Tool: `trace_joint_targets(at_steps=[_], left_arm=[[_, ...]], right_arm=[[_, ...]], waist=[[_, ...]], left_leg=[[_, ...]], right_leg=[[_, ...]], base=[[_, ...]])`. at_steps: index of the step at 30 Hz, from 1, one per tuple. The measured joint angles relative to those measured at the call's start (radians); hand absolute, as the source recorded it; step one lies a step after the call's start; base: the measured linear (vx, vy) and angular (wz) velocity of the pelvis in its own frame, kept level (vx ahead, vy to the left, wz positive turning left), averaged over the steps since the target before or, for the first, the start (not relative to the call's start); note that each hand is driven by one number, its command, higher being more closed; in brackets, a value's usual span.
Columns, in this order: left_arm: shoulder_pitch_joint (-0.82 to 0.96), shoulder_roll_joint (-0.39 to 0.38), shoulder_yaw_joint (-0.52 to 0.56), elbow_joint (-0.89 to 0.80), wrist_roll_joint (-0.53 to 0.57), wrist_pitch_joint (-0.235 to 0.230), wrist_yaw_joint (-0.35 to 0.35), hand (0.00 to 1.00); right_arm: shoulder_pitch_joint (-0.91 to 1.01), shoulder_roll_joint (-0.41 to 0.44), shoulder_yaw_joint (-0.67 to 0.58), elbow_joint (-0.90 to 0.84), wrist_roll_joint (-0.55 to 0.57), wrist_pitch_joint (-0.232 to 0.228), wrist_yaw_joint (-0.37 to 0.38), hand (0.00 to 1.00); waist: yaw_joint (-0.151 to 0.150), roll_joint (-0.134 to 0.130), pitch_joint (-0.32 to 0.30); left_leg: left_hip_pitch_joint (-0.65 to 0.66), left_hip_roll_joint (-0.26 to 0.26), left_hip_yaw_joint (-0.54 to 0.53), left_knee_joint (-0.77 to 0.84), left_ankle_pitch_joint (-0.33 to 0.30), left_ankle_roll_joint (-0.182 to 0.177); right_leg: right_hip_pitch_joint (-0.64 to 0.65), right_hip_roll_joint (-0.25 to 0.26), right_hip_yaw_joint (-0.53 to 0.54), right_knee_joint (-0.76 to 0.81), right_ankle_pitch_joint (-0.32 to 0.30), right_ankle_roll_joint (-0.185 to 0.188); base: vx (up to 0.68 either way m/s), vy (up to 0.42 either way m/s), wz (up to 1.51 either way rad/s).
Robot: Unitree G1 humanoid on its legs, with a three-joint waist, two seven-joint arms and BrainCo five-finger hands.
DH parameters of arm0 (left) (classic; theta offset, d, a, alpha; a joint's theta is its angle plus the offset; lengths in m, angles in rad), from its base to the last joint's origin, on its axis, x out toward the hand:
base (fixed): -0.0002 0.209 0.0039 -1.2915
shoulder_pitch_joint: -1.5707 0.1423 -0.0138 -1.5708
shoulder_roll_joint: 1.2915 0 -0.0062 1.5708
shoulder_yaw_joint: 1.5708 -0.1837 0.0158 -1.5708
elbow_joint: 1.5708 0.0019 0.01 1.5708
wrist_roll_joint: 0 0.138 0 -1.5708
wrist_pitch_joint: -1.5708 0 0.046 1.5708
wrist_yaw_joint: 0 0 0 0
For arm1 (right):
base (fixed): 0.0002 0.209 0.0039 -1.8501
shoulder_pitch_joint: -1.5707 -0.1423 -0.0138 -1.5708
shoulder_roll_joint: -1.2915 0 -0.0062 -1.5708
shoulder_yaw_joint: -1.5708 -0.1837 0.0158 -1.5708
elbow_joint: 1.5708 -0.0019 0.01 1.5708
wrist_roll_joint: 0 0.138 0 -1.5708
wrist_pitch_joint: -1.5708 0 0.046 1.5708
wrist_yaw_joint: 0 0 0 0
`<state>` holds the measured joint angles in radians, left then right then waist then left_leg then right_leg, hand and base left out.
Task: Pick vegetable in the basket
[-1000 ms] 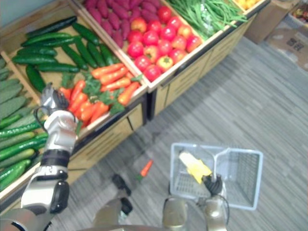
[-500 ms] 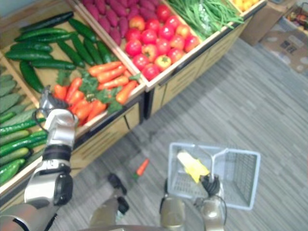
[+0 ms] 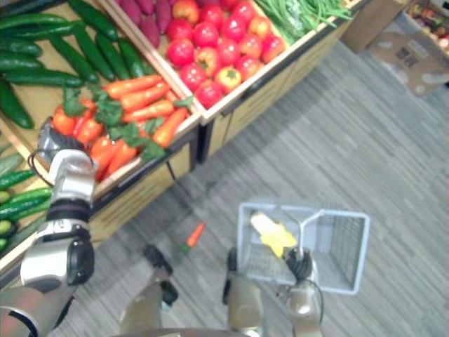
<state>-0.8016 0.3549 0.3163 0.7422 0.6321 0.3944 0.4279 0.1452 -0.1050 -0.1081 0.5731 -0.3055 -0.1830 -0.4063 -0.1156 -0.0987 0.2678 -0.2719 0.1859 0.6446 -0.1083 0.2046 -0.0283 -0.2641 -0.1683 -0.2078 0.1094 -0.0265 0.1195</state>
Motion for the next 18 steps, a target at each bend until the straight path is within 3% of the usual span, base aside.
trace_joint_targets(at_steps=[10, 18], left_arm=[[-0.020, 0.034, -0.048, 0.021, 0.001, -0.036, -0.005, 1.00], [-0.018, 0.035, -0.110, -0.027, 0.002, -0.037, -0.022, 1.00]], right_arm=[[-0.009, -0.002, 0.012, -0.008, -0.001, 0.002, 0.001, 1.00], [-0.010, -0.005, 0.036, -0.007, -0.001, 0.008, 0.001, 1.00]], waist=[[0.000, -0.006, 0.003], [0.000, -0.012, 0.007]], left_leg=[[-0.006, 0.003, 0.000, 0.006, 0.005, 0.001], [0.019, 0.002, -0.003, 0.005, 0.008, 0.002]], right_leg=[[-0.009, 0.003, 0.002, 0.008, -0.001, -0.002], [0.012, 0.000, -0.001, 0.019, -0.003, -0.004]], base=[[0.02, -0.068, 0.00], [0.00, -0.066, 0.01]])
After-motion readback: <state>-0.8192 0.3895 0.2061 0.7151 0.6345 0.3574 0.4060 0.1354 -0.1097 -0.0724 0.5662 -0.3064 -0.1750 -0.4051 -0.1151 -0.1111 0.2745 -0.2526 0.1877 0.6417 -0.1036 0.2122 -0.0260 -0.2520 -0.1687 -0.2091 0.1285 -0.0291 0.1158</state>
